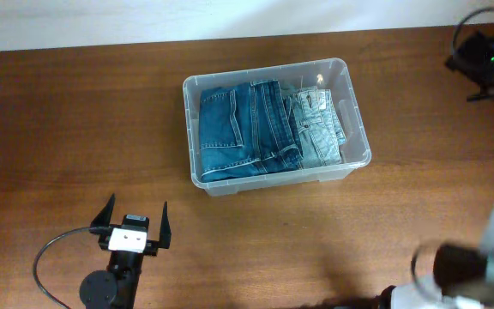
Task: Pack container
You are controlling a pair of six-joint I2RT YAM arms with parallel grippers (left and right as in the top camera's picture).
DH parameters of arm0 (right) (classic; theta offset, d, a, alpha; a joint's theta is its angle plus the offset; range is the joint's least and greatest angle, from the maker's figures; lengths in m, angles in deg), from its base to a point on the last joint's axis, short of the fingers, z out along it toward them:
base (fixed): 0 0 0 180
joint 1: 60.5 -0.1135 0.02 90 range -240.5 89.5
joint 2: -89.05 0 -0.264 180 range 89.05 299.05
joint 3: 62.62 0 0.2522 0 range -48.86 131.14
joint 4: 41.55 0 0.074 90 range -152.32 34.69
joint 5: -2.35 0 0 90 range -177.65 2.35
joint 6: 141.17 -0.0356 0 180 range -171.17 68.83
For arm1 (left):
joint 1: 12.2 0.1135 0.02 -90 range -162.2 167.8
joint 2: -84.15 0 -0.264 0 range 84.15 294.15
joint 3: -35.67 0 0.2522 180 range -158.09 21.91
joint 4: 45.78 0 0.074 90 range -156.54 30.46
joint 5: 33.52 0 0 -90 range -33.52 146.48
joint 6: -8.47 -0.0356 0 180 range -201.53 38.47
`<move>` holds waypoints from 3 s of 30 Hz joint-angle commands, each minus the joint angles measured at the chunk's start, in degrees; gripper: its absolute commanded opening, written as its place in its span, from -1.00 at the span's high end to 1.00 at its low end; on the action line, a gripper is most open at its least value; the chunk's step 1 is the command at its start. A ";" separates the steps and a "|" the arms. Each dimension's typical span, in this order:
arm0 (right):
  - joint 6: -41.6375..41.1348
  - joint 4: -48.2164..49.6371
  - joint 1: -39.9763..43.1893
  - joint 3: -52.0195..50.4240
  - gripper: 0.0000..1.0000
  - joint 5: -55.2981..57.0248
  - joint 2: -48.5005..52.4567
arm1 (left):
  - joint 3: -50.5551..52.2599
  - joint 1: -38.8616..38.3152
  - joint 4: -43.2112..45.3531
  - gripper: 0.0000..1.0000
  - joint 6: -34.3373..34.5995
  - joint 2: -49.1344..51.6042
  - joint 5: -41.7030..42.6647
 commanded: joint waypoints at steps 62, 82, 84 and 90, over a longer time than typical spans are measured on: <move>27.89 71.36 -16.85 -121.22 -0.97 -14.23 -94.90 | 0.33 0.07 0.02 -0.99 -0.92 -0.50 0.83; 27.89 71.36 -16.85 -121.22 -0.97 -14.23 -94.88 | 0.33 0.07 0.02 -0.99 -0.92 -0.50 0.83; 27.89 71.36 -16.85 -121.22 -0.97 -14.23 -94.88 | 0.33 0.07 0.04 -0.99 -0.92 -0.50 0.83; 27.89 71.36 -16.85 -121.22 -0.97 -14.23 -94.88 | 0.33 0.07 0.02 -0.99 -0.92 -0.50 0.85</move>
